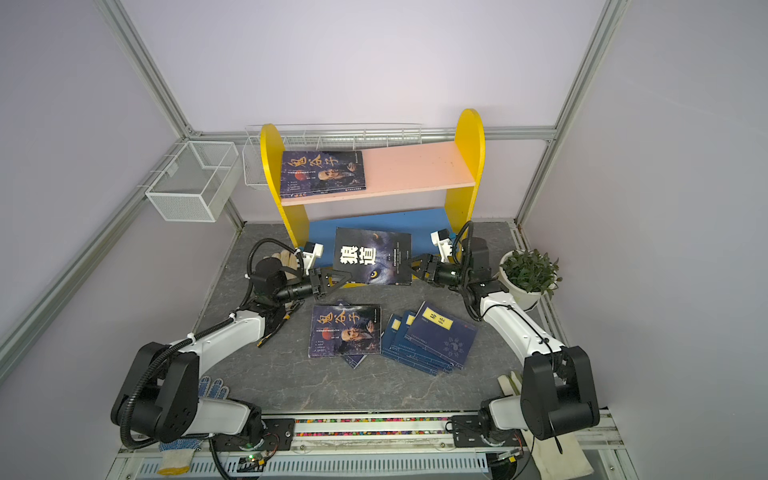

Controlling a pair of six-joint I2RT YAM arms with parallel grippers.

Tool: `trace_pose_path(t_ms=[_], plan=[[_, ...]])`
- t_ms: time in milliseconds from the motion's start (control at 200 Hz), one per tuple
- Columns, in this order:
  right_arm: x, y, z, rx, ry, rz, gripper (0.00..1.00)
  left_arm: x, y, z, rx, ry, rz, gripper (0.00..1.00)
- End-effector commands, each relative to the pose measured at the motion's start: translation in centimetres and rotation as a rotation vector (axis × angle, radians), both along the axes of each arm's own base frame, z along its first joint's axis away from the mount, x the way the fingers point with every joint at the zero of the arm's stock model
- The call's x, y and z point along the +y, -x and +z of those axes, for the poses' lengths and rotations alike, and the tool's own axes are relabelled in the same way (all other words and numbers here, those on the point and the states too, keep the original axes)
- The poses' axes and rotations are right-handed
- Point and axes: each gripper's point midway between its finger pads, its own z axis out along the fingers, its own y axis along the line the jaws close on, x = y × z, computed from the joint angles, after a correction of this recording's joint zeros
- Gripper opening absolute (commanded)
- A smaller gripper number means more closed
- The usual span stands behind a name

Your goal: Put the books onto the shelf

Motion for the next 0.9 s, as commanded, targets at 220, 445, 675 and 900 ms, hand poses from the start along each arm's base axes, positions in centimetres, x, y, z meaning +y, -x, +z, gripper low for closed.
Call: trace_pose_path(t_ms=[220, 445, 675, 900], plan=[[1.3, 0.5, 2.1, -0.035, -0.099, 0.042, 0.56, 0.6, -0.7, 4.5, -0.160, 0.100, 0.070, 0.00], [3.3, 0.3, 3.9, -0.074, -0.166, 0.079, 0.37, 0.6, -0.9, 4.0, -0.152, 0.097, 0.073, 0.00], [3.1, 0.3, 5.6, -0.127, -0.193, 0.034, 0.11, 0.5, -1.4, 2.6, -0.112, 0.063, 0.085, 0.00], [2.1, 3.2, 5.1, -0.159, -0.141, 0.114, 0.07, 3.0, -2.9, -1.0, -0.049, -0.103, 0.251, 0.76]])
